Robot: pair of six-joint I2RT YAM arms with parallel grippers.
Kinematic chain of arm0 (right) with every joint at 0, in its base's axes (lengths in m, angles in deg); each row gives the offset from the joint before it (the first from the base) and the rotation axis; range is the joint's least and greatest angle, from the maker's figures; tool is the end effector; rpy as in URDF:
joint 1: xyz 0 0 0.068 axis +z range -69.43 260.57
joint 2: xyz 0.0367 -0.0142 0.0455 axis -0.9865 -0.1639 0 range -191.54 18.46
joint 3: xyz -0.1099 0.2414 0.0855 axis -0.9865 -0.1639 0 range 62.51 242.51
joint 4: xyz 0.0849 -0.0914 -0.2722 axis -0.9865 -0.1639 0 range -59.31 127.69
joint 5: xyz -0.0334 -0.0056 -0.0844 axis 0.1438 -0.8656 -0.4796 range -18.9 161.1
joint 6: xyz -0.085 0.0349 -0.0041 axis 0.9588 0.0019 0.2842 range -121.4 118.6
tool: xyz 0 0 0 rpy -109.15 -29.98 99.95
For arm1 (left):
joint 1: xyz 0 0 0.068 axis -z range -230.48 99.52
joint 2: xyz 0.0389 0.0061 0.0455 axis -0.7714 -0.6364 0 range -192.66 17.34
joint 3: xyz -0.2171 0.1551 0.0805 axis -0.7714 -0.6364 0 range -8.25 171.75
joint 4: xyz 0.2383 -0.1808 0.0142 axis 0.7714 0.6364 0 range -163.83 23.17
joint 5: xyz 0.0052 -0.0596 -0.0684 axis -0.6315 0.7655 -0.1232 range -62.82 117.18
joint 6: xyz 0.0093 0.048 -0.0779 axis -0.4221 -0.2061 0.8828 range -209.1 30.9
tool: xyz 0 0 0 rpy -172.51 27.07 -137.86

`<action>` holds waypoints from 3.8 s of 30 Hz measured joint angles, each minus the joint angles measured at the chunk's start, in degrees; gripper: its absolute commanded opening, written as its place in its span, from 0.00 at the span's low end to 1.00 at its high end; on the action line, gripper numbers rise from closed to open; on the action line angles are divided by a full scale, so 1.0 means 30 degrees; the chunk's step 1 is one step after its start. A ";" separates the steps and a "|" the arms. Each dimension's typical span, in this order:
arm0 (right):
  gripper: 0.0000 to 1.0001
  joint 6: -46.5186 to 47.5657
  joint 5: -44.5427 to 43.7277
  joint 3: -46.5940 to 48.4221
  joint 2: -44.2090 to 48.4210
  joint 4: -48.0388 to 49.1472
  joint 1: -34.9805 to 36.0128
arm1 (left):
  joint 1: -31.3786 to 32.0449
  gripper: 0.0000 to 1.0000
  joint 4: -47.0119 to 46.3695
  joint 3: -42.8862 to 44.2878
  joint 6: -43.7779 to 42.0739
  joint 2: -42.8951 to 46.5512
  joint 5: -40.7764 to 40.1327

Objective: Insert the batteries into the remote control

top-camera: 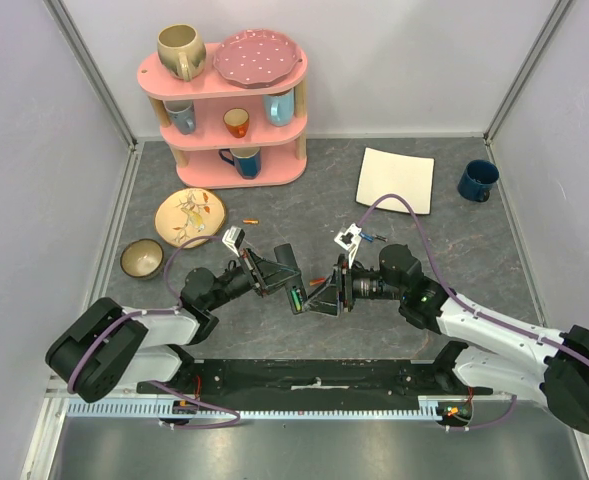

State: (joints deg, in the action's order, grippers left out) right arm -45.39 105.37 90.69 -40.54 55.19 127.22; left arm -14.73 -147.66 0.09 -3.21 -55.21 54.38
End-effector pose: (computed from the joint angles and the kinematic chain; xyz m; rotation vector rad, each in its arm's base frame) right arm 0.1687 0.2465 0.2177 -0.5441 2.0261 1.5881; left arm 0.1910 -0.1840 0.1651 -0.2836 1.7730 -1.9875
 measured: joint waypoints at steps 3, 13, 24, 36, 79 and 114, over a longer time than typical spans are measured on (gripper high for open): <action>0.59 -0.0087 0.0000 0.0000 -0.0036 0.0146 0.0000 | 0.0000 0.02 0.0000 -0.0015 0.0007 0.0109 -0.0015; 0.58 -0.0678 -0.0007 -0.0146 -0.0189 0.0670 0.0022 | 0.0007 0.02 -0.0007 -0.0029 0.0000 0.0459 -0.0044; 0.57 -0.1071 -0.0058 -0.0211 -0.0423 0.1005 0.0036 | 0.0175 0.02 -0.0007 -0.0058 0.0000 0.0495 -0.0138; 0.56 -0.1399 -0.0372 -0.0211 -0.0772 0.1610 -0.0102 | 0.0546 0.02 0.0007 -0.0189 0.0000 0.0605 -0.0160; 0.34 -0.3985 0.0641 0.0211 -0.2040 0.2572 0.0765 | 0.0736 0.02 0.0940 -0.0189 -0.1537 0.1996 -0.0539; 0.49 -0.4393 -0.0867 0.0750 -0.1967 0.1756 0.0750 | 0.0750 0.02 0.1253 -0.0189 -0.2055 0.2237 -0.0495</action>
State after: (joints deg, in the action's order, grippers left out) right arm -58.57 102.76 92.94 -46.45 60.46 129.47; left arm -12.48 -143.90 -0.48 -9.38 -48.50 52.89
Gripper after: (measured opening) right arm 0.331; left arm 0.226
